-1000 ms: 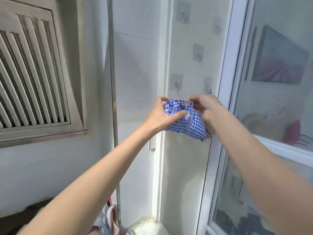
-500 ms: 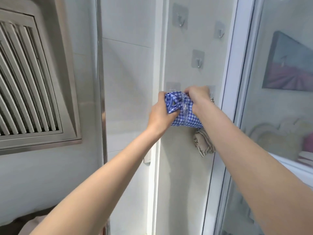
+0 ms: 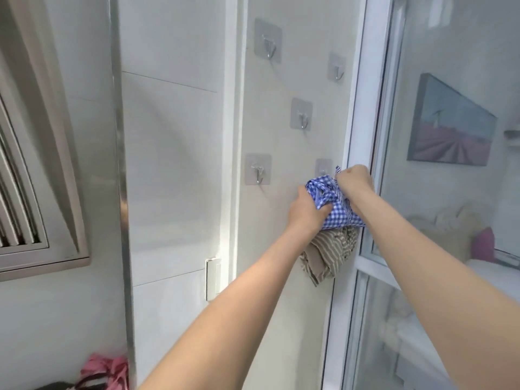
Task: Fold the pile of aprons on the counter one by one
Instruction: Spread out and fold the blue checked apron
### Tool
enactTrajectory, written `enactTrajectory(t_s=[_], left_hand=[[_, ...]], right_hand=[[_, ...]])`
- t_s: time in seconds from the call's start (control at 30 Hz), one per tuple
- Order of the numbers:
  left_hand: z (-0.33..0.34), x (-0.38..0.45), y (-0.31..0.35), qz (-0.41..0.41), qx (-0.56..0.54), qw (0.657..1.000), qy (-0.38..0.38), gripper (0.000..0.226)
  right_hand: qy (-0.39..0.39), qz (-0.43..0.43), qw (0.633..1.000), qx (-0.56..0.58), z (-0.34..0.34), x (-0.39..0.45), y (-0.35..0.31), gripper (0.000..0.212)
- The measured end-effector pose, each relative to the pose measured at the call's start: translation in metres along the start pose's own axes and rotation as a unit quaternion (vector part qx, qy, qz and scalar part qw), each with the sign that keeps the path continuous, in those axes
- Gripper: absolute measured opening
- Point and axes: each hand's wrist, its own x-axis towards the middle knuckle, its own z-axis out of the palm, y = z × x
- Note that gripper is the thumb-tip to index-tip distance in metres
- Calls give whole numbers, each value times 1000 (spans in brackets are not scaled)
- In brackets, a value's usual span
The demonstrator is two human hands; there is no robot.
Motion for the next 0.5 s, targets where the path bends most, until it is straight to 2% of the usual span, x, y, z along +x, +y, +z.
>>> enactTrajectory(t_s=[0.2,0.3,0.4,0.5], left_hand=[[4,17,-3,-4,11,1000,8,50],[7,14,-9,5,-3,1000,14,50],[10,9,-17,9,-22,999,23,50],[11,7,-22,2,-25,1000,19,52]], right_hand=[[-25,-49,997,-53,10,12,2,26],[-46,-98,990,-85,11,13,4,33],[-73,-157,970,-168,13,15,5,34],[-102,-161,937,-292,18,13,-3,37]])
